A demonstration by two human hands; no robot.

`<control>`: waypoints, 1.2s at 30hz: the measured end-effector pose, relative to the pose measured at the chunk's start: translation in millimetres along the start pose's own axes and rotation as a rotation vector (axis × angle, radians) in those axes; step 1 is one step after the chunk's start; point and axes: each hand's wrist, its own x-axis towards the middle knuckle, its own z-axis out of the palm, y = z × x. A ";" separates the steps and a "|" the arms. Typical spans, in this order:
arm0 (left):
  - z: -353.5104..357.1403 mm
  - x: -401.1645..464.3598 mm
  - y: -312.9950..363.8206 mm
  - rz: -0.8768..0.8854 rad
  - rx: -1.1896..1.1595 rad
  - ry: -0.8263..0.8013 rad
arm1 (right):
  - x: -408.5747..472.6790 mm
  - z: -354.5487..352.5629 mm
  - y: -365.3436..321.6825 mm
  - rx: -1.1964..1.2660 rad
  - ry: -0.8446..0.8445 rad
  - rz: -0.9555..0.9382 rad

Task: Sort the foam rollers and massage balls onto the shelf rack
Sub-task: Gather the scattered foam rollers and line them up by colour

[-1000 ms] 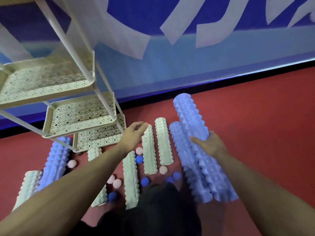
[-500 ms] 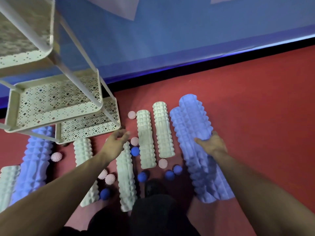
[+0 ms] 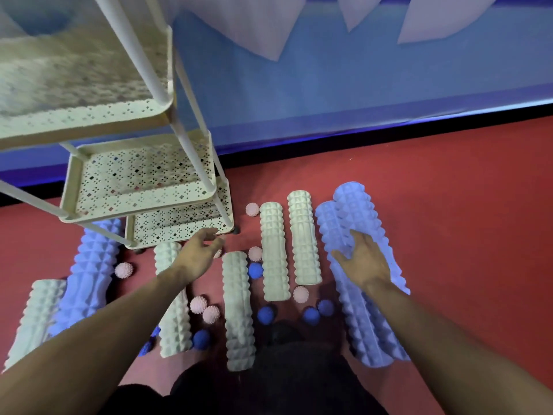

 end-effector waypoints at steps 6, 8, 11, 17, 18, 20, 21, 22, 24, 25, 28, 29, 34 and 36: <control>-82.3 -10.0 -41.6 -0.078 0.070 0.131 | -19.3 22.6 -98.5 -0.131 -0.134 -0.222; -111.8 -15.2 -65.9 -0.123 0.067 0.176 | -24.3 31.2 -126.8 -0.181 -0.192 -0.285; -146.3 -18.2 -109.4 -0.191 0.078 0.243 | -26.0 49.3 -163.2 -0.256 -0.288 -0.361; -193.0 -22.6 -179.3 -0.359 0.191 0.327 | -25.2 88.4 -226.9 -0.416 -0.503 -0.433; -197.8 -23.4 -191.6 -0.381 0.223 0.332 | -24.0 94.8 -234.7 -0.433 -0.551 -0.434; -202.8 -25.8 -216.2 -0.418 0.264 0.328 | -21.6 107.0 -247.6 -0.473 -0.644 -0.432; -203.9 -27.5 -230.1 -0.449 0.238 0.299 | -20.0 113.2 -252.9 -0.505 -0.681 -0.433; -204.8 -29.8 -241.7 -0.482 0.219 0.259 | -17.7 119.4 -256.9 -0.536 -0.707 -0.435; -199.7 -18.7 -294.0 -0.537 0.213 0.235 | -13.6 129.3 -262.9 -0.570 -0.734 -0.430; -197.0 -17.4 -307.6 -0.552 0.246 0.231 | -12.2 133.0 -265.3 -0.577 -0.739 -0.430; -189.8 -14.9 -331.0 -0.578 0.222 0.260 | -8.6 143.5 -270.4 -0.598 -0.753 -0.430; -188.9 -18.2 -320.0 -0.582 0.222 0.257 | -8.6 145.1 -271.1 -0.599 -0.752 -0.431; -174.3 -22.5 -282.1 -0.685 0.286 0.238 | -10.7 157.0 -268.3 -0.587 -0.770 -0.404; -170.8 -26.6 -262.0 -0.661 0.214 0.277 | -14.1 157.5 -268.3 -0.609 -0.773 -0.414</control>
